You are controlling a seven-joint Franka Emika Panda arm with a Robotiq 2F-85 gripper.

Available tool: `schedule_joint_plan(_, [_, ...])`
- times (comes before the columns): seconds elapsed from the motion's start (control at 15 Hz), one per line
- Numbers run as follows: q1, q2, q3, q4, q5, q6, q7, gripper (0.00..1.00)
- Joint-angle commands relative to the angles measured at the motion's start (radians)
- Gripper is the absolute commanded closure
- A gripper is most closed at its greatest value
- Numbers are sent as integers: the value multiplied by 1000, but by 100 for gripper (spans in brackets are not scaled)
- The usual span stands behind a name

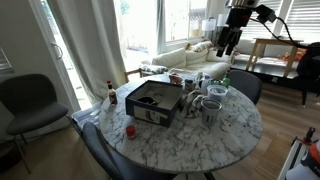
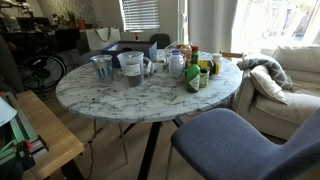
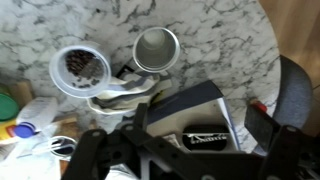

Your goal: Remove the case from the box

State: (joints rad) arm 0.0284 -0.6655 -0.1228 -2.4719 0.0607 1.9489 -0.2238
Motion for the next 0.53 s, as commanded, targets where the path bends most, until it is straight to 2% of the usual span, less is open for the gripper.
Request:
schedule_joint_plan(0.0, [107,125,74,36,115,136,5,0])
schedule_joint_plan(0.13, [124,220,149,62,82,289,24,0])
schedule_joint_plan(0.27, [95,340,216,109,13,459,113,0])
schedule_joint_plan(0.47, [36,522,267,223,-123,569,259,0])
